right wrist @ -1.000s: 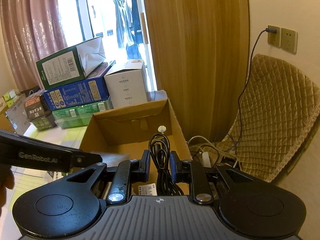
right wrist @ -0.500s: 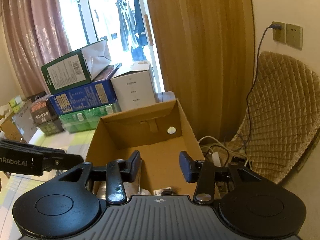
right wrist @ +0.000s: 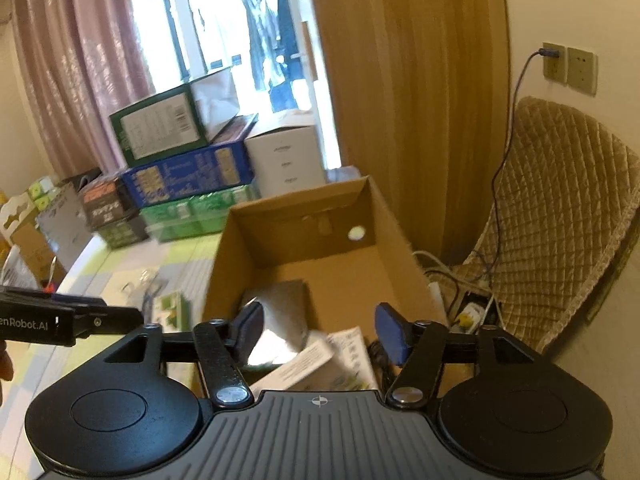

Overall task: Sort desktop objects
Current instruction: 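Move both grippers back over the table toward the remaining items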

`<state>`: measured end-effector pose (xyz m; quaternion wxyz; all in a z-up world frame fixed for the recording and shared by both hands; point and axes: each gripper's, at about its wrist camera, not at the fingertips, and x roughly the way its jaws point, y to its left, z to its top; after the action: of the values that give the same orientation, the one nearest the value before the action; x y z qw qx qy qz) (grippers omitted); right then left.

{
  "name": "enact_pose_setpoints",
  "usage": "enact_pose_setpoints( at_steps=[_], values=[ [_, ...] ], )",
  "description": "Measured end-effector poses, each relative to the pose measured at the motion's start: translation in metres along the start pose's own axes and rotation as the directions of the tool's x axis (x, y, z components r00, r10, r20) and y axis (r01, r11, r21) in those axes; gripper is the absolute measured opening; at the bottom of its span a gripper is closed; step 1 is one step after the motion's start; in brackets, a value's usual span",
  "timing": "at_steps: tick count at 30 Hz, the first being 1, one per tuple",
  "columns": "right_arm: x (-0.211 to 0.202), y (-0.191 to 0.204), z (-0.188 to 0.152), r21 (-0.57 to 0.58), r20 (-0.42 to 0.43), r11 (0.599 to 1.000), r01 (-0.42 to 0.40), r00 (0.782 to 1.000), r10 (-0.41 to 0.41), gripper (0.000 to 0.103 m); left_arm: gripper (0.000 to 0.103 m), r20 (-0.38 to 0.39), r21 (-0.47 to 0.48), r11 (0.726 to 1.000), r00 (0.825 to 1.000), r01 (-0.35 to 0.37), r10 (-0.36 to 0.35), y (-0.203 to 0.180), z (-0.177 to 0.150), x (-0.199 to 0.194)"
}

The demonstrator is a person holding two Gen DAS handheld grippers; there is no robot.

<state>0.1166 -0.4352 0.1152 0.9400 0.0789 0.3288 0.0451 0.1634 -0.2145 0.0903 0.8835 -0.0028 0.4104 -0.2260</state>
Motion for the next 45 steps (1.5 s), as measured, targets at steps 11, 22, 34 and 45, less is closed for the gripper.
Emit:
enact_pose_setpoints(
  at_steps=[11, 22, 34, 45],
  values=[
    [-0.028, 0.07, -0.033, -0.1, -0.026, 0.994, -0.053, 0.998, 0.051, 0.092, 0.098, 0.039, 0.035, 0.994, 0.994, -0.099, 0.098, 0.023, -0.046, -0.056],
    [-0.024, 0.122, -0.055, -0.164, -0.064, 0.982, -0.094, 0.994, 0.085, 0.101, 0.101, 0.044, -0.008, 0.985, 0.984, -0.174, 0.174, 0.062, -0.086, -0.093],
    [-0.016, 0.151, -0.073, -0.207, -0.108, 0.97, -0.131, 0.988, 0.11, 0.101, 0.101, 0.047, -0.06, 0.966, 0.966, -0.25, 0.252, 0.098, -0.113, -0.116],
    [-0.005, 0.163, -0.085, -0.222, -0.124, 0.961, -0.166, 0.982, 0.141, 0.101, 0.101, 0.037, -0.078, 0.956, 0.957, -0.283, 0.287, 0.124, -0.119, -0.111]
  ],
)
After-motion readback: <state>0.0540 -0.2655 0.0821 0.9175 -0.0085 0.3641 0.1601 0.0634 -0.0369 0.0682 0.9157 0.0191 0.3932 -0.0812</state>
